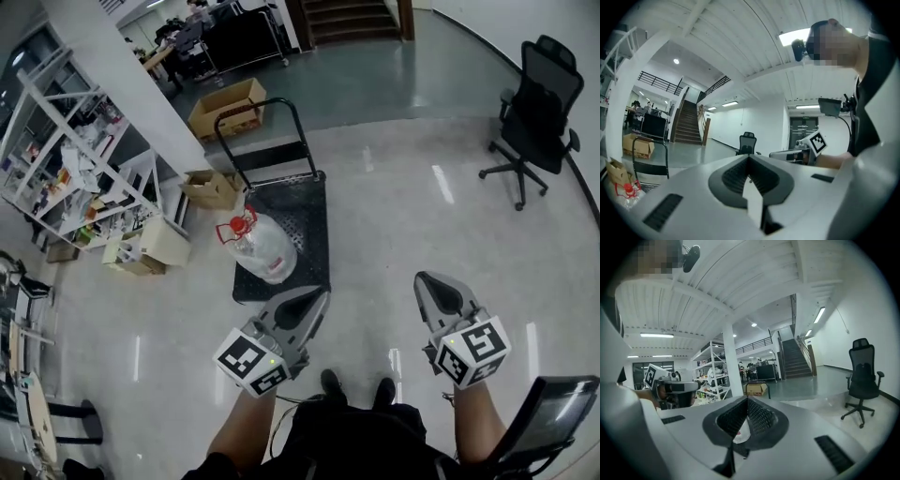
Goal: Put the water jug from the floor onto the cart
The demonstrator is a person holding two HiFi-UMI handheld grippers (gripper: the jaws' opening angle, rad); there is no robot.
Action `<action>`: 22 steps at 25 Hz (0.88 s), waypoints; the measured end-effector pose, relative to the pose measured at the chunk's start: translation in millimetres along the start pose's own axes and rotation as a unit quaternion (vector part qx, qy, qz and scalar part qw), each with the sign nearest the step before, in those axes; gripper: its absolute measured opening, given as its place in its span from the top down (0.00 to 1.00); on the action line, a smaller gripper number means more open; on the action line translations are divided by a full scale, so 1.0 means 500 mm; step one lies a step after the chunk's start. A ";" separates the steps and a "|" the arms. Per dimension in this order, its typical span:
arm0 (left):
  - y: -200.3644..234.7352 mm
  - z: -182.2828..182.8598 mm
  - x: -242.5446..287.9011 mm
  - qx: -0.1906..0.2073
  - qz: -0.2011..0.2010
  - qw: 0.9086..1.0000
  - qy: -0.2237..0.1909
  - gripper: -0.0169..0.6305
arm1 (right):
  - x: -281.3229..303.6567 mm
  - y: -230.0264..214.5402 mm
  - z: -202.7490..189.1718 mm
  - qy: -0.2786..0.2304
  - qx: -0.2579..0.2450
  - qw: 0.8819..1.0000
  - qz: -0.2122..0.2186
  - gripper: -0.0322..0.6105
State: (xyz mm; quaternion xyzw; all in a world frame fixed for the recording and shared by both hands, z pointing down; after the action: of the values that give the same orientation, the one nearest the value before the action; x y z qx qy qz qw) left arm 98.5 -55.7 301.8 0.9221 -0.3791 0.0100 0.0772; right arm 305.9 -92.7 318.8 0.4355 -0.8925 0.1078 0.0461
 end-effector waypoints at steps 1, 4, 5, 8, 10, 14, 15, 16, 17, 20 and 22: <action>-0.011 -0.006 -0.022 -0.007 0.001 1.000 -0.001 0.97 | -0.012 0.018 -0.002 -0.002 0.000 1.000 0.003 0.95; -0.029 -0.030 -0.079 -0.047 0.008 0.999 -0.002 0.97 | -0.042 0.071 -0.018 -0.010 0.002 1.000 0.000 0.95; -0.037 -0.038 -0.099 -0.053 0.008 0.999 -0.001 0.97 | -0.054 0.093 -0.027 -0.011 0.003 1.000 -0.002 0.95; -0.073 -0.056 -0.172 -0.055 -0.008 0.998 -0.006 0.97 | -0.097 0.166 -0.057 -0.011 -0.014 1.000 -0.023 0.95; -0.091 -0.077 -0.230 -0.057 -0.020 0.998 -0.010 0.97 | -0.132 0.212 -0.081 -0.009 -0.020 0.998 -0.052 0.95; -0.101 -0.128 -0.351 -0.049 -0.048 0.998 -0.005 0.97 | -0.180 0.329 -0.141 0.006 -0.003 0.997 -0.074 0.95; -0.104 -0.135 -0.382 -0.048 -0.047 0.998 -0.005 0.97 | -0.191 0.364 -0.152 0.014 -0.001 0.997 -0.075 0.95; -0.109 -0.135 -0.410 -0.048 -0.045 0.998 -0.011 0.97 | -0.204 0.396 -0.159 0.019 0.001 0.997 -0.074 0.95; -0.117 -0.131 -0.434 -0.049 -0.043 0.998 -0.020 0.97 | -0.219 0.422 -0.161 0.020 0.001 0.997 -0.073 0.95; -0.163 -0.117 -0.471 -0.051 -0.045 0.997 -0.036 0.97 | -0.283 0.459 -0.157 0.015 -0.010 0.997 -0.079 0.95; -0.209 -0.111 -0.491 -0.047 -0.048 0.997 -0.034 0.97 | -0.331 0.475 -0.157 0.012 -0.010 0.997 -0.078 0.95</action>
State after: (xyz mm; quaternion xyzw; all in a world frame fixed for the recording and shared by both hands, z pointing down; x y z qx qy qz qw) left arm -0.9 197.0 323.7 0.9342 -0.3373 -0.0427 0.1084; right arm 220.2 194.3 329.7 0.5024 -0.8560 0.1003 0.0691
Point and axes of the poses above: the fingertips, and each gripper's own axes: x forward along the fingers, y to its left, z out of its top, the point moved 4 cm from there along -x, backward along the fingers, and after that the axes turned 2 degrees about -z, right-handed, at the moved point
